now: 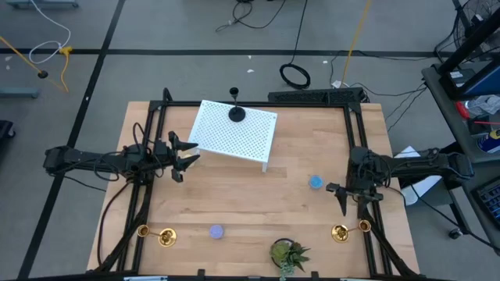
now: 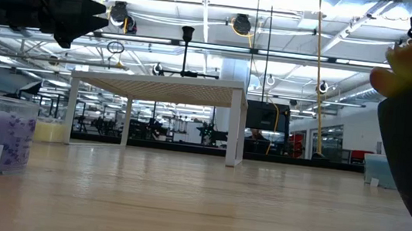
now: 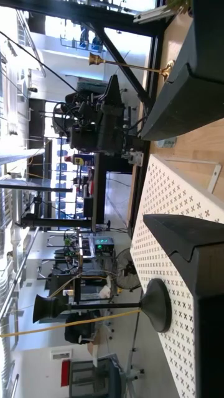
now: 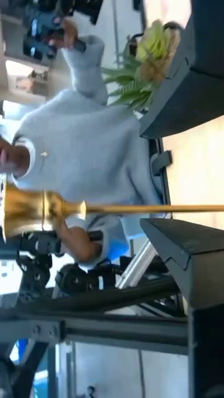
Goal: Pick & Place candle stick holders
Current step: Put the right gold candle holder on the shelf
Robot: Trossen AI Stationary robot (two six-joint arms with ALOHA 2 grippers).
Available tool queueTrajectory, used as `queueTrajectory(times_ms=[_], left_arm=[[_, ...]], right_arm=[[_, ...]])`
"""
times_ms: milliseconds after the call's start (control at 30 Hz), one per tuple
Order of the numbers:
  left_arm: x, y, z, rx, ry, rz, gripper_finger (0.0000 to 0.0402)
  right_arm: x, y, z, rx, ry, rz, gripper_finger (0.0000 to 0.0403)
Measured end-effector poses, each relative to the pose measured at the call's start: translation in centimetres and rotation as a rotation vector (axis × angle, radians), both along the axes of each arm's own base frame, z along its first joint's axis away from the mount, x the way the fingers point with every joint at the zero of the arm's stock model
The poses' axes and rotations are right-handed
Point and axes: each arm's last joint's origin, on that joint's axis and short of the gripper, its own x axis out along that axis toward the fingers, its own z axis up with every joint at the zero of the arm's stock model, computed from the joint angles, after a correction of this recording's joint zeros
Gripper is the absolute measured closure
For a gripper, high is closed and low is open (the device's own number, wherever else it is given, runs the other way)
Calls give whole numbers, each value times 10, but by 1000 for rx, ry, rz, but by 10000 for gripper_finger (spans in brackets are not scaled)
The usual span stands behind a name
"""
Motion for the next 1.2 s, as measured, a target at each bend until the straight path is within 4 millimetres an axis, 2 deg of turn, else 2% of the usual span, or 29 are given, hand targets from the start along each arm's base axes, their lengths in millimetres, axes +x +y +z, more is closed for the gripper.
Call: queueTrajectory(times_ms=[267, 500, 700, 900, 1033, 1200], left_arm=[[0, 0, 0, -37, -9, -1, 190], [-1, 2, 0, -62, -13, 74, 190], [-1, 2, 0, -63, -13, 78, 190], [-1, 2, 0, -66, -14, 77, 190], [-1, 2, 0, -66, -14, 77, 190], [-1, 2, 0, -66, -14, 77, 190]], right_arm=[[-4, 14, -5, -14, -84, 119, 186], [0, 30, -3, -47, -108, 8, 186], [-1, 46, -6, -51, -131, 103, 186], [3, 57, -14, -108, -123, 22, 188], [6, 61, -13, -102, -148, 0, 210], [7, 63, -13, -94, -137, 7, 275]])
